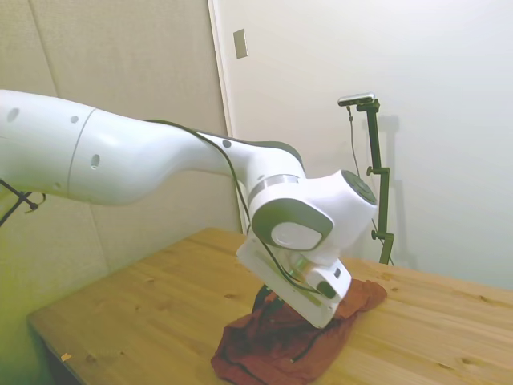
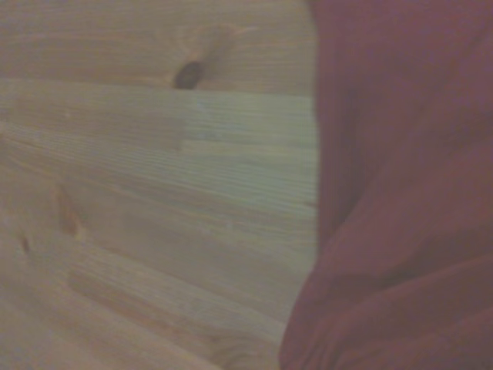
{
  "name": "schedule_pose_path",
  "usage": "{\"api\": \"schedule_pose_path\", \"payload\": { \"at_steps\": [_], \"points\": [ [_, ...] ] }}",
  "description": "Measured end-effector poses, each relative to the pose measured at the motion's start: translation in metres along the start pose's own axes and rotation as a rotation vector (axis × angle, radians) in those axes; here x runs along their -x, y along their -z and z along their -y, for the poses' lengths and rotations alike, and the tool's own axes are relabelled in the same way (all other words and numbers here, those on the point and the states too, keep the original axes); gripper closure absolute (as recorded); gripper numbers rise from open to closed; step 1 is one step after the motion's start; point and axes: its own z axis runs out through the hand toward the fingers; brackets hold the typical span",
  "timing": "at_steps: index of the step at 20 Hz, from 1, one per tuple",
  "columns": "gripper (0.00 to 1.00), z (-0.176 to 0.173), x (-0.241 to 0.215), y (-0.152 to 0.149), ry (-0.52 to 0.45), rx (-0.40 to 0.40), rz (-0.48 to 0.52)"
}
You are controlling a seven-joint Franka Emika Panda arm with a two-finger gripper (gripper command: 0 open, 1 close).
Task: Unfold the shorts
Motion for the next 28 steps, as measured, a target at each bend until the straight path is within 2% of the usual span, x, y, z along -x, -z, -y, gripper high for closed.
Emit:
{"api": "schedule_pose_path", "payload": {
  "at_steps": [4,5,12,16,19,22,28],
  "points": [
    [1.00,0.049,0.026,-0.028,0.056,0.027,0.019],
    [0.00,0.057,0.031,-0.036,0.066,0.033,0.024],
    [0.00,0.094,0.054,-0.101,0.102,0.109,0.076],
    [0.00,0.104,0.062,-0.116,0.113,0.123,0.088],
    [0.00,0.115,0.067,-0.117,0.121,0.129,0.074],
    [0.00,0.124,0.070,-0.111,0.085,0.127,0.035],
    [0.00,0.150,0.047,-0.062,-0.078,0.091,-0.237]
  ]
}}
